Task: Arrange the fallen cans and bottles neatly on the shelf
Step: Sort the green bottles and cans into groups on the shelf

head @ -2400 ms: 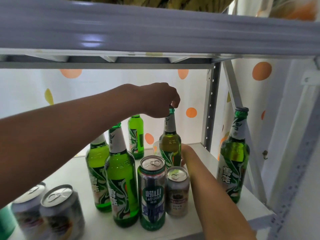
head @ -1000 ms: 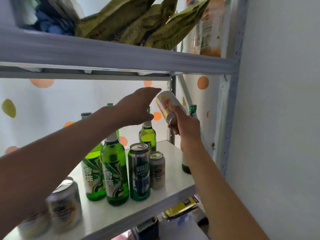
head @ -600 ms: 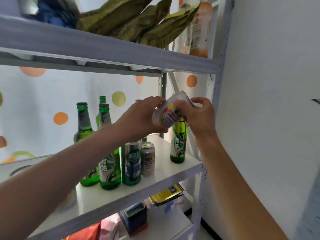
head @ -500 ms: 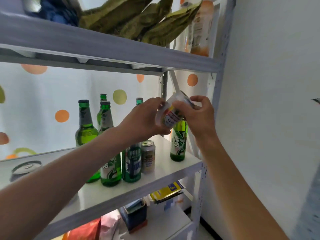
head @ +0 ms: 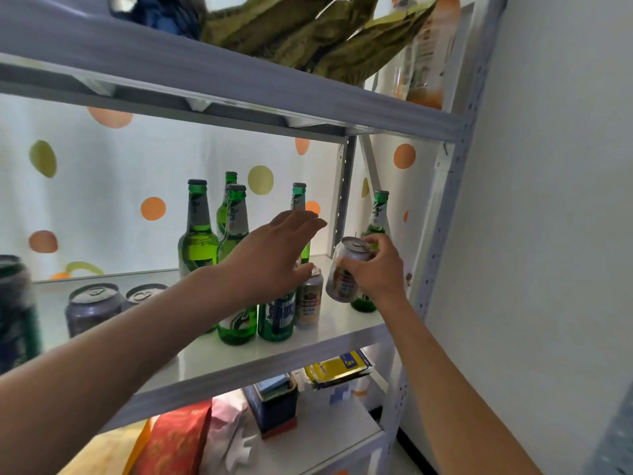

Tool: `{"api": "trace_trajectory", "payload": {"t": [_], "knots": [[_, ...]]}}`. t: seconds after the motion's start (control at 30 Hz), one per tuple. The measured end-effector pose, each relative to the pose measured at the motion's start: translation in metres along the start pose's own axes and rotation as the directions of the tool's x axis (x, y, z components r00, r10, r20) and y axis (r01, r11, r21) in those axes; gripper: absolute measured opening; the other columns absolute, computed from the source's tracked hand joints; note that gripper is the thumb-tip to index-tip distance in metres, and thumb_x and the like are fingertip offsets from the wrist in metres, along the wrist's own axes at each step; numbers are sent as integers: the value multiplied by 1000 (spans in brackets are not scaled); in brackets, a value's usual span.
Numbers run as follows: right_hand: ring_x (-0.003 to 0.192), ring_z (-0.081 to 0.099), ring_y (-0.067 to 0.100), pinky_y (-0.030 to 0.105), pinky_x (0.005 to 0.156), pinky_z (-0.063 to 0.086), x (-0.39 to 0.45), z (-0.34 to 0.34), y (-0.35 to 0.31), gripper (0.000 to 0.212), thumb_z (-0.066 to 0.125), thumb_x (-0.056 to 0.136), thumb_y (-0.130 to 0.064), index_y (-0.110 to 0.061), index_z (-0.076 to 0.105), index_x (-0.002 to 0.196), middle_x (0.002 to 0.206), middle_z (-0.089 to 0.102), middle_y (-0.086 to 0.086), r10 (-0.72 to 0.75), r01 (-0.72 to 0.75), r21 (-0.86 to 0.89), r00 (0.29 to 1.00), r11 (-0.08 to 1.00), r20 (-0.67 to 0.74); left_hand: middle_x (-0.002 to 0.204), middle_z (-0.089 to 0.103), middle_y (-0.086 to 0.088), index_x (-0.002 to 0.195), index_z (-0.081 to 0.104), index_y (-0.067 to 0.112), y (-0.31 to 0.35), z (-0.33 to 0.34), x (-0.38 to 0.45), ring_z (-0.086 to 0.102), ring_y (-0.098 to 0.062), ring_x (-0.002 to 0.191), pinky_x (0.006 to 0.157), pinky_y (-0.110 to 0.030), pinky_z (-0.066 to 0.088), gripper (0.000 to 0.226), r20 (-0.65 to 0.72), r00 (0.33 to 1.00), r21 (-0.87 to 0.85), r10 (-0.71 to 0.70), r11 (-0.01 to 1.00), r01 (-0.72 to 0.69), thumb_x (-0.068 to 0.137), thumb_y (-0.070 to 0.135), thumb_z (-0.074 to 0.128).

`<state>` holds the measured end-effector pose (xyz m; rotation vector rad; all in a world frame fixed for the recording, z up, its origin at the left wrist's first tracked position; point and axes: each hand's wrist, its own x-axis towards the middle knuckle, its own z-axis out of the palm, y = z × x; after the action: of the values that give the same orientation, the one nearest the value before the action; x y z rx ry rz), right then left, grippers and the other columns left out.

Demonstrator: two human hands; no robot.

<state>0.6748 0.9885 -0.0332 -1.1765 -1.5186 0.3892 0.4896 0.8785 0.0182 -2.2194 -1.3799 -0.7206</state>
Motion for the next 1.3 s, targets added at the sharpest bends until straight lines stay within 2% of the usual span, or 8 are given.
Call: {"api": "trace_trajectory", "payload": {"t": [0.37, 0.5, 0.67, 0.87, 1.0, 1.13, 1.23, 1.3], "knots": [[91, 53, 15, 24, 76, 38, -10, 26, 24, 61, 81, 73, -32, -13, 55, 124, 112, 61, 2, 100, -88, -122, 991, 989, 93, 148, 38, 3, 143, 39, 24, -8, 3, -26, 33, -14, 137, 102, -35, 41, 56, 16, 999, 10, -30, 999, 30, 90, 34, 56], [103, 62, 22, 26, 78, 42, -14, 31, 30, 63, 81, 73, -39, -13, 56, 125, 117, 65, 4, 130, -115, -136, 985, 984, 112, 149, 36, 5, 143, 38, 26, -4, 4, -29, 32, -12, 136, 102, -34, 41, 55, 38, 999, 1, -32, 999, 32, 91, 35, 55], [103, 63, 24, 34, 83, 49, -21, 32, 26, 57, 75, 76, -39, -19, 53, 125, 113, 66, 2, 126, -99, -161, 977, 982, 173, 151, 31, 7, 142, 37, 27, 5, 12, -27, 28, -11, 138, 101, -33, 41, 53, 70, 997, -25, -30, 999, 32, 92, 35, 52], [108, 60, 18, 30, 88, 47, -25, 22, 30, 63, 78, 80, -37, -18, 51, 134, 120, 64, -1, 101, -83, -82, 965, 993, 241, 148, 37, 6, 137, 45, 24, 16, 26, -8, 35, -15, 134, 104, -35, 39, 49, 85, 989, -131, -124, 982, 134, 90, 32, 55], [109, 62, 19, 36, 91, 50, -19, 11, 33, 59, 61, 86, -58, -18, 57, 130, 117, 66, -1, 133, -116, -135, 984, 984, 121, 144, 42, -4, 141, 38, 14, 12, 30, 23, 42, -22, 128, 99, -33, 36, 57, 103, 944, -174, -313, 929, 327, 91, 32, 56], [85, 64, 16, 35, 74, 53, -3, -1, 38, 28, 55, 93, -47, -20, 63, 96, 86, 64, -9, 124, -127, -27, 989, 992, -82, 125, 49, -15, 126, 43, 2, -4, 38, 58, 44, -30, 116, 91, -35, 36, 47, 33, 871, -130, -490, 862, 490, 89, 29, 55], [84, 62, 17, 27, 62, 42, 13, -8, 43, 19, 57, 94, -38, -19, 60, 95, 82, 59, -10, 136, -135, 20, 977, 991, -164, 122, 48, -17, 125, 41, -1, -12, 45, 82, 45, -32, 115, 91, -36, 39, 54, -30, 843, 20, -538, 843, 538, 88, 35, 59], [89, 61, 20, 29, 65, 43, 22, -6, 48, 26, 61, 91, -40, -17, 58, 103, 90, 59, -5, 170, -159, 74, 968, 985, -184, 122, 49, -17, 127, 41, -2, -18, 52, 96, 47, -33, 114, 85, -35, 40, 64, 28, 780, 29, -625, 781, 624, 84, 39, 66]]}}
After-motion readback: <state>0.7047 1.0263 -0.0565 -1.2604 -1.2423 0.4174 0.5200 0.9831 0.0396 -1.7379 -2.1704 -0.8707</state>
